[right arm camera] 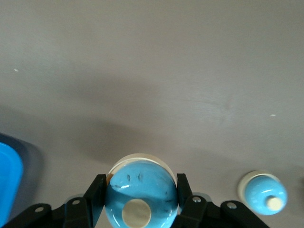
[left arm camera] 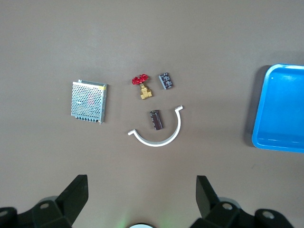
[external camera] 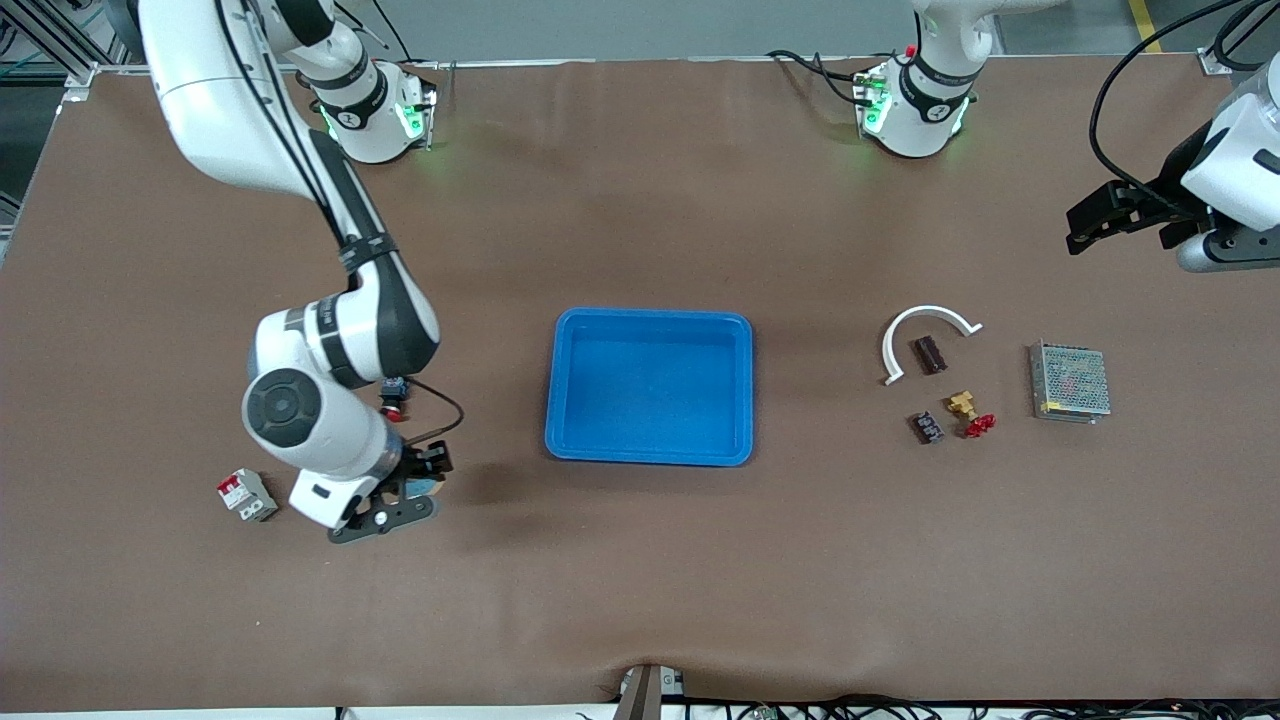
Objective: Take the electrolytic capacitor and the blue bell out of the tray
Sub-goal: 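Carry the bell with the right gripper beside the first bell, then lower the bell onto the table and open the right gripper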
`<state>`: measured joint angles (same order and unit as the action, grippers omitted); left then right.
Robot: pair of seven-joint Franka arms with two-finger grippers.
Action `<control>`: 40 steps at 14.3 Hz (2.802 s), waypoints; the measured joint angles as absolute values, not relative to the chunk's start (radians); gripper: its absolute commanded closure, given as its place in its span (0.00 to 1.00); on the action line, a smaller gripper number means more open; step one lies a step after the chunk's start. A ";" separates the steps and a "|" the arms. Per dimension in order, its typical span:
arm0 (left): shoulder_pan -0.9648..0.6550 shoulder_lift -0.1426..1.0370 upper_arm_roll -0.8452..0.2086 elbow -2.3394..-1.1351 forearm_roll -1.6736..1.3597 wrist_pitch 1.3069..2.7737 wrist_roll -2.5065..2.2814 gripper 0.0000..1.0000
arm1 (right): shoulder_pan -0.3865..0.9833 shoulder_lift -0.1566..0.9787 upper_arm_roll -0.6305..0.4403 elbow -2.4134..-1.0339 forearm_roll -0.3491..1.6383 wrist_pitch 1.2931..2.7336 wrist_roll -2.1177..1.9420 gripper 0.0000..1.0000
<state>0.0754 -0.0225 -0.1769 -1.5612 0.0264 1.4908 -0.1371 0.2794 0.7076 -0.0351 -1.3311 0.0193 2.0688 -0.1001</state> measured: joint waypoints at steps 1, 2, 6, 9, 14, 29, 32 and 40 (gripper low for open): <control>0.075 -0.023 -0.177 -1.561 0.026 1.491 -0.137 0.00 | 0.262 0.708 -0.035 -1.332 0.029 2.069 -0.145 0.43; 0.075 -0.023 -0.178 -1.561 0.026 1.491 -0.137 0.00 | 0.248 0.708 -0.035 -1.333 0.045 2.069 -0.186 0.43; 0.075 -0.023 -0.178 -1.561 0.026 1.491 -0.137 0.00 | 0.211 0.716 -0.035 -1.338 0.068 2.090 -0.323 0.43; 0.075 -0.023 -0.179 -1.561 0.026 1.491 -0.137 0.00 | 0.185 0.733 -0.035 -1.354 0.070 2.137 -0.427 0.43; 0.075 -0.023 -0.180 -1.561 0.026 1.491 -0.137 0.00 | 0.150 0.796 -0.035 -1.359 0.081 2.210 -0.567 0.43; 0.074 -0.023 -0.181 -1.561 0.026 1.491 -0.137 0.00 | 0.122 0.862 -0.035 -1.361 0.122 2.280 -0.787 0.43; 0.073 -0.023 -0.181 -1.561 0.026 1.491 -0.137 0.00 | 0.119 0.869 -0.035 -1.361 0.125 2.288 -0.805 0.43; 0.073 -0.023 -0.181 -1.561 0.026 1.492 -0.137 0.00 | 0.119 0.877 -0.034 -1.362 0.126 2.307 -0.832 0.42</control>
